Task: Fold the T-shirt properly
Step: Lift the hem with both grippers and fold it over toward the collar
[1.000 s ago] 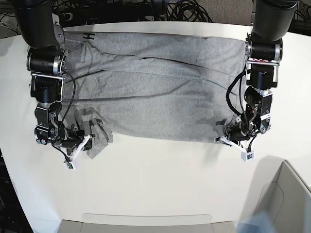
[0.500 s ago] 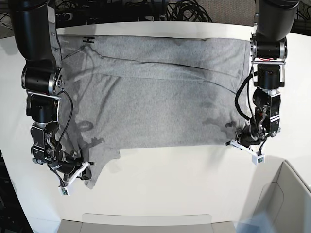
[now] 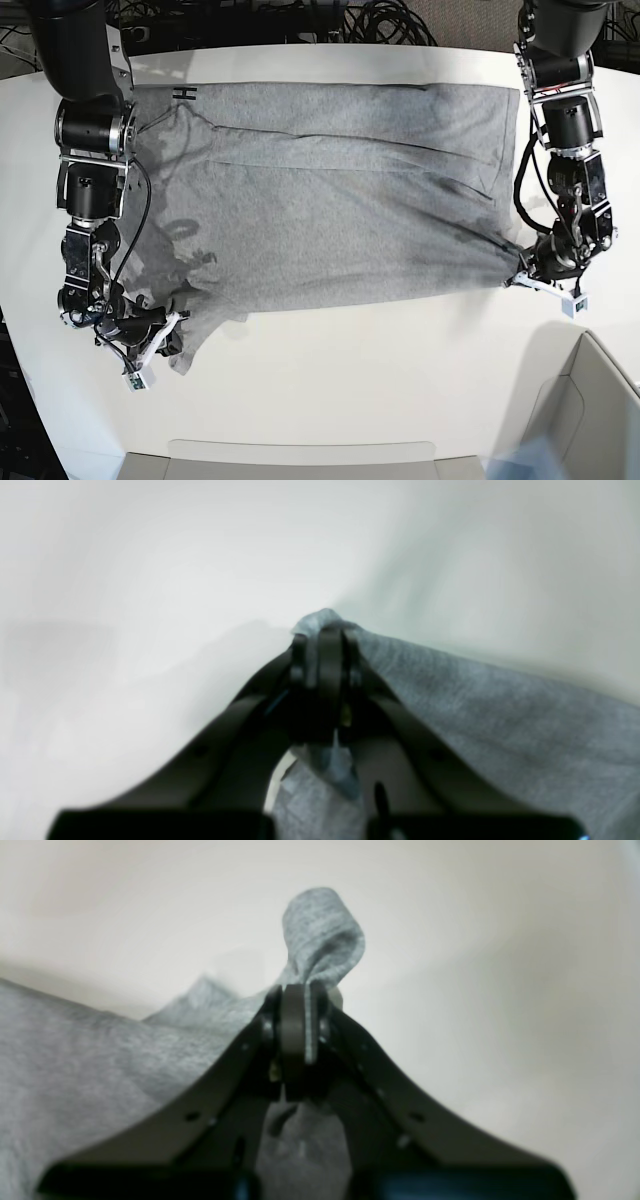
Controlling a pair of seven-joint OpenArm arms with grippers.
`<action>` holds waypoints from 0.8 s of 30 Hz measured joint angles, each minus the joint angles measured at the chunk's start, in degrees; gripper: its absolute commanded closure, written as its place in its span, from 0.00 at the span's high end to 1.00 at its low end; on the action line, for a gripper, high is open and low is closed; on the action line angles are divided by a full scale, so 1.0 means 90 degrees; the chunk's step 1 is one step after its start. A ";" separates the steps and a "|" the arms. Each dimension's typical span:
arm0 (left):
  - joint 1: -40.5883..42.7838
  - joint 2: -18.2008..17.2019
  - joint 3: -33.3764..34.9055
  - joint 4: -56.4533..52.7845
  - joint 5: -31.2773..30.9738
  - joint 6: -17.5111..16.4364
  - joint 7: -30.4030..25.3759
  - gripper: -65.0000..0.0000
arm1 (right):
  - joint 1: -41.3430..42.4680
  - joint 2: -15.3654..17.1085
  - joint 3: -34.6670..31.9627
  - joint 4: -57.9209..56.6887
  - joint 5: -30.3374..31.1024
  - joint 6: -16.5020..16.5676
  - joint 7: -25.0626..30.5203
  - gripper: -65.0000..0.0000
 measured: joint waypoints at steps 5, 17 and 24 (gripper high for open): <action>0.0408 0.0034 -0.0056 0.0743 -0.0051 -0.0017 0.0335 0.00 | -0.0529 0.0029 0.0015 0.1056 0.0007 0.0000 -0.0656 0.00; 0.1197 0.0066 -0.0481 0.1970 -0.0051 -0.0017 0.1076 0.00 | -0.1870 -0.0090 0.0937 0.3881 0.0022 0.0027 -0.2322 0.00; 0.1707 0.0075 -0.0512 0.2722 -0.0051 -0.0017 0.1513 0.00 | -0.2650 -0.0100 0.0928 0.5209 0.0024 0.0061 -0.2953 0.00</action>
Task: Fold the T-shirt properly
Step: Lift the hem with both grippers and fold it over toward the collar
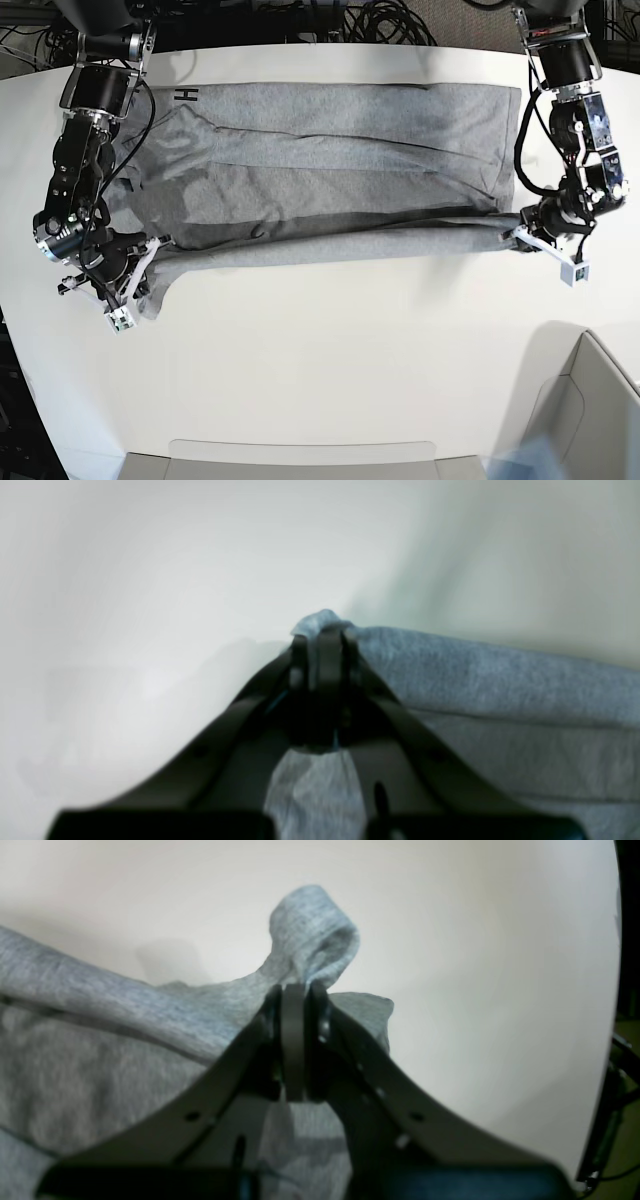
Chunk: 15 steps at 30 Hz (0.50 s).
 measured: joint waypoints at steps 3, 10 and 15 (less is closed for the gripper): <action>0.0306 0.0007 0.0000 0.0202 0.0002 0.0000 0.0066 0.00 | -0.0403 -0.0046 0.0163 0.0561 0.0073 0.0007 -0.0049 0.00; 0.0823 0.0010 0.0000 0.0872 -0.0024 -0.0022 0.0158 0.00 | -0.0993 -0.0036 0.0741 0.1460 0.0041 0.0007 -0.0719 0.00; 0.1110 -0.0005 0.0000 0.1020 -0.0022 -0.0019 0.0396 0.00 | -0.1571 -0.0022 0.0935 0.1882 0.0070 0.0010 -0.0831 0.00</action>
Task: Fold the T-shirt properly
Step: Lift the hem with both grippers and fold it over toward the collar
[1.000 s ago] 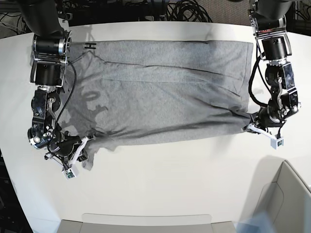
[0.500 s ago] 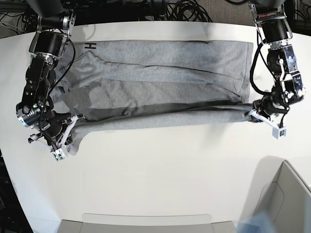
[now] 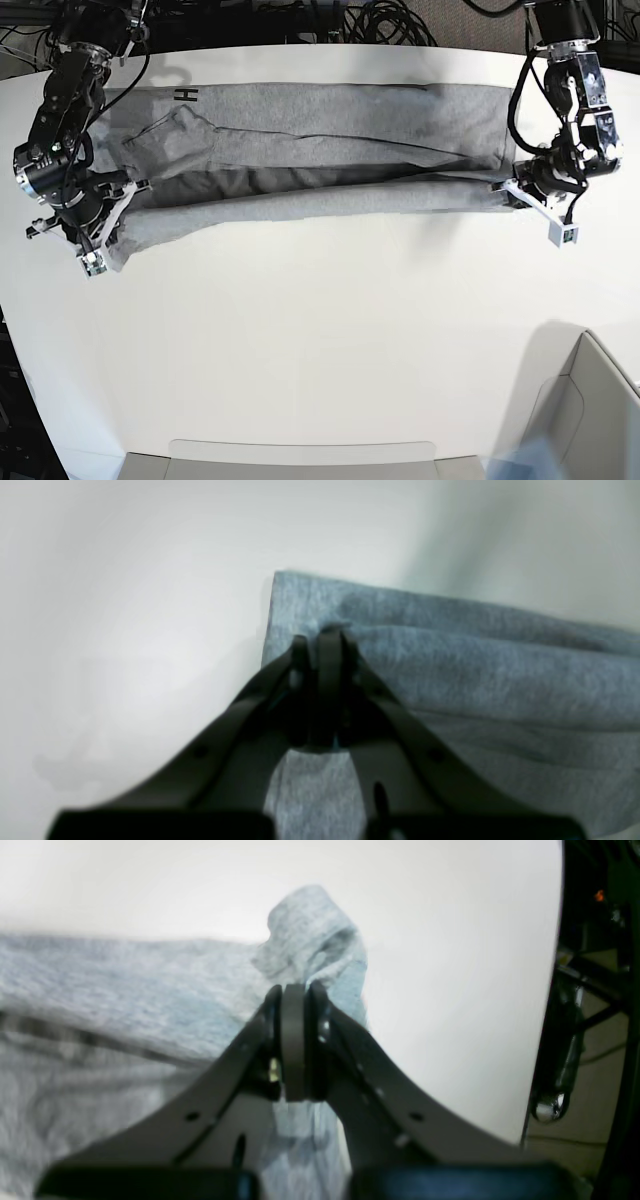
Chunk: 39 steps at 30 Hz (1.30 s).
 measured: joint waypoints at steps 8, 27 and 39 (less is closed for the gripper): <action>0.0437 0.0007 0.0000 0.0257 0.0019 0.0005 0.0046 0.00 | -0.0908 -0.0053 0.0231 0.0474 0.0061 0.0000 -0.0002 0.00; 0.1115 -0.0017 0.0002 0.0653 0.0017 0.0000 0.0148 0.00 | -0.1804 -0.0301 0.1324 0.0476 0.0406 0.0954 -0.0138 0.00; 0.1360 0.0095 0.0000 0.0515 0.0027 0.0049 0.0121 0.02 | -0.1860 -0.0512 0.1321 0.0192 0.0379 0.0957 0.0049 0.00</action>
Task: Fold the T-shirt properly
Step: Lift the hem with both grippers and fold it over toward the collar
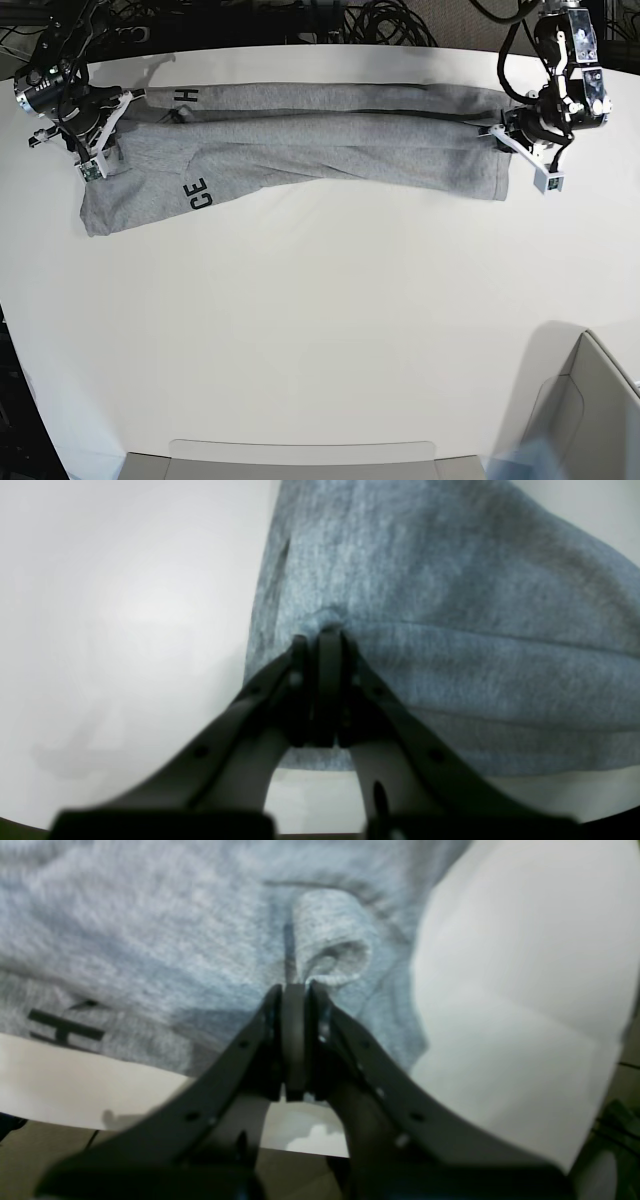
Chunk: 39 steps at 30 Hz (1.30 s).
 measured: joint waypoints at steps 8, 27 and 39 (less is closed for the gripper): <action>0.0413 0.0046 -0.0236 0.0401 -0.0007 0.0012 0.0112 0.28 | -0.0143 0.0017 -0.0005 0.0015 0.0007 0.0000 0.0002 0.26; -0.0262 0.0488 -0.0231 0.0806 0.0068 -0.0024 -0.0444 0.14 | 0.0415 0.0114 0.1217 0.0330 0.1056 0.0017 -0.0015 0.33; -0.0673 0.0481 0.0406 -0.1343 -0.0049 -0.0046 -0.1712 0.14 | 0.0879 -0.0189 -0.1557 -0.1620 -0.0092 0.0002 0.1479 0.12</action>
